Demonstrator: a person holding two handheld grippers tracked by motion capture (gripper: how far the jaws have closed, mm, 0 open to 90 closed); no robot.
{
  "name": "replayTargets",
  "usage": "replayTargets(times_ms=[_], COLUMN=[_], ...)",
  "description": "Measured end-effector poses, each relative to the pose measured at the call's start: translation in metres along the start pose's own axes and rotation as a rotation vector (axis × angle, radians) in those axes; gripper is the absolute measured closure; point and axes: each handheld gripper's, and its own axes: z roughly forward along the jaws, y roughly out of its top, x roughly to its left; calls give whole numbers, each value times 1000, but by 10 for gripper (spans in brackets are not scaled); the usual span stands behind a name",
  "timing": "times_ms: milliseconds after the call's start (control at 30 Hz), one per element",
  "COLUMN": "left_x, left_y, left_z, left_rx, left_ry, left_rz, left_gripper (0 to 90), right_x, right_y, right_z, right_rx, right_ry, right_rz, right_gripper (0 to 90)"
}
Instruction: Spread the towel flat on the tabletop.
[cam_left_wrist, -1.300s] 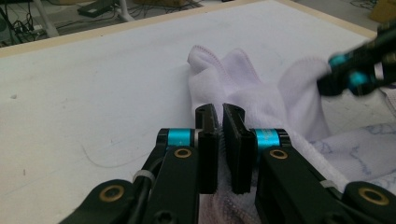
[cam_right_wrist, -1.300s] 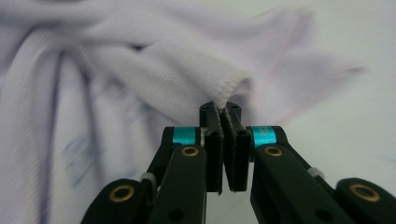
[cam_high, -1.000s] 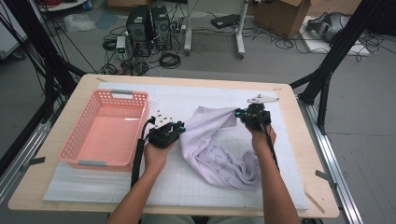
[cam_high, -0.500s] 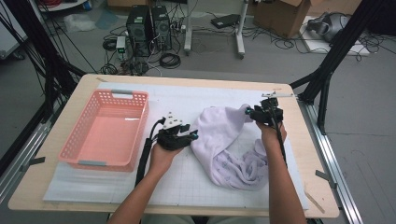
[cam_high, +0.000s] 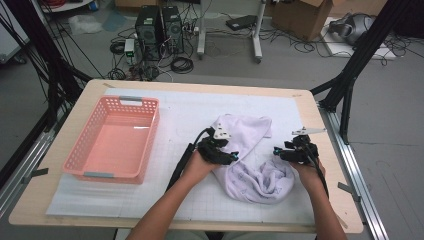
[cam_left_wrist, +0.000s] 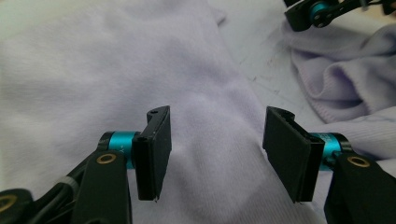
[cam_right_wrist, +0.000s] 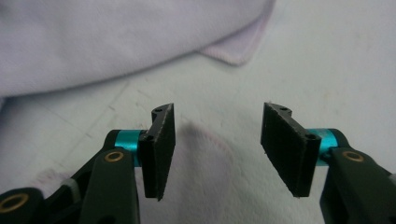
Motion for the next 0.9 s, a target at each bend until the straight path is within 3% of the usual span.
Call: replayTargets(times_ms=[167, 200, 267, 300, 367, 467, 533, 633, 733, 800, 900], left_x=[-11, -12, -12, -10, -2, 14, 22, 31, 40, 42, 46], left_y=[-1, -2, -1, -1, 1, 2, -1, -12, -28, -38, -56], left_z=[22, 23, 21, 18, 8, -15, -31, -51, -67, -73, -79], left_rx=[80, 82, 84, 75, 13, -101, -147, -185, -208, -204, -173], left_ry=[25, 19, -5, -17, -31, -15, 13, 49, 95, 125, 156], left_rz=[75, 90, 113, 97, 29, -65, -82, -86, -123, -150, -183], left_gripper=[428, 479, 763, 802, 810, 810, 810, 810, 809, 809, 810], right_x=[-4, -4, -1, 1, 7, 14, 20, 24, 26, 27, 29], right_y=[-9, -10, -10, -9, -8, -8, -9, -13, -17, -19, -24], right_z=[-1, 0, 1, 1, 3, 7, 10, 11, 5, -1, -13], right_rx=[-26, -27, -31, -36, -32, -22, -4, 6, 6, 29, 81], right_ry=[6, 11, 26, 41, 87, 126, 138, 144, 157, 159, 153], right_rz=[42, 43, 31, 21, -1, -38, -64, -75, -60, -58, -58], right_gripper=[427, 426, 426, 428, 435, 438, 456, 529, 679, 778, 810])
